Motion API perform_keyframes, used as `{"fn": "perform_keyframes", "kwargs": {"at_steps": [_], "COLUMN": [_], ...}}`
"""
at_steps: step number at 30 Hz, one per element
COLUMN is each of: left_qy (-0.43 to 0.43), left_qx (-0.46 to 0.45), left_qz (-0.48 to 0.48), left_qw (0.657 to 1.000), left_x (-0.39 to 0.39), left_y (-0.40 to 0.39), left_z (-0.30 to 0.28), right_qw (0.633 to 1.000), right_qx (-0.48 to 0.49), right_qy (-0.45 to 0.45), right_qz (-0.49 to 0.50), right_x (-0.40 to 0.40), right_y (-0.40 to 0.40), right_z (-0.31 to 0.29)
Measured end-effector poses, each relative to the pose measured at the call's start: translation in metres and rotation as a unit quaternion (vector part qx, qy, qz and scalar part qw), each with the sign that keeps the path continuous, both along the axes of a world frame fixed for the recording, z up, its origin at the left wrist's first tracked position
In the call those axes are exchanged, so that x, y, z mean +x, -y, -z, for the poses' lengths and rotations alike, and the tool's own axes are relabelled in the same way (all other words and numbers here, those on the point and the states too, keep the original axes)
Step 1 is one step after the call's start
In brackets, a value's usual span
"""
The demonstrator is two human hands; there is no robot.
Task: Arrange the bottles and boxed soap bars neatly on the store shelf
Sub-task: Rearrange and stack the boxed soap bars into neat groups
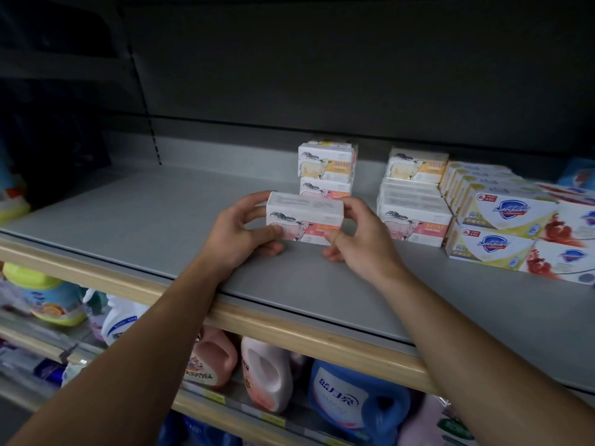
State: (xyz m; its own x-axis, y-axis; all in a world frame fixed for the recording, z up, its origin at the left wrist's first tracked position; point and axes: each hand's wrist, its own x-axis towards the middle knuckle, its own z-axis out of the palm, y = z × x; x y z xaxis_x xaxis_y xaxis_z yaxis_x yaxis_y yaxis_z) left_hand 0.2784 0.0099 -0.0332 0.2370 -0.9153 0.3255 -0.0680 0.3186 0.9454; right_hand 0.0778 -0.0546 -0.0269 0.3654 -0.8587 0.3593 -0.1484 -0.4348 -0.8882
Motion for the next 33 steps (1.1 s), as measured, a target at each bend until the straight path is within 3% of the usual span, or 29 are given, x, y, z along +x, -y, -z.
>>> {"fn": "perform_keyframes", "kwargs": {"at_steps": [4,9,18,23,33], "left_qy": [-0.053,0.019,0.023,0.038,0.146], "left_qx": [0.015,-0.023,-0.026,-0.004,0.014], "left_qz": [0.005,-0.025,-0.024,-0.057,-0.103], "left_qw": [0.998,0.999,0.999,0.998,0.984], "left_x": [0.0,0.006,0.008,0.003,-0.004], "left_y": [0.0,0.003,0.005,0.001,0.002], "left_z": [0.002,0.006,0.007,0.003,0.0], "right_qw": [0.999,0.995,0.986,0.988,0.991], "right_qx": [-0.044,-0.07,-0.129,-0.127,-0.069], "right_qy": [-0.029,-0.052,-0.096,-0.084,-0.106], "right_qz": [-0.014,-0.047,-0.048,0.021,0.048], "right_x": [-0.002,0.002,0.002,-0.002,-0.002], "right_y": [0.0,-0.001,-0.002,-0.001,0.0], "right_z": [0.0,0.003,0.001,0.001,0.001]}}
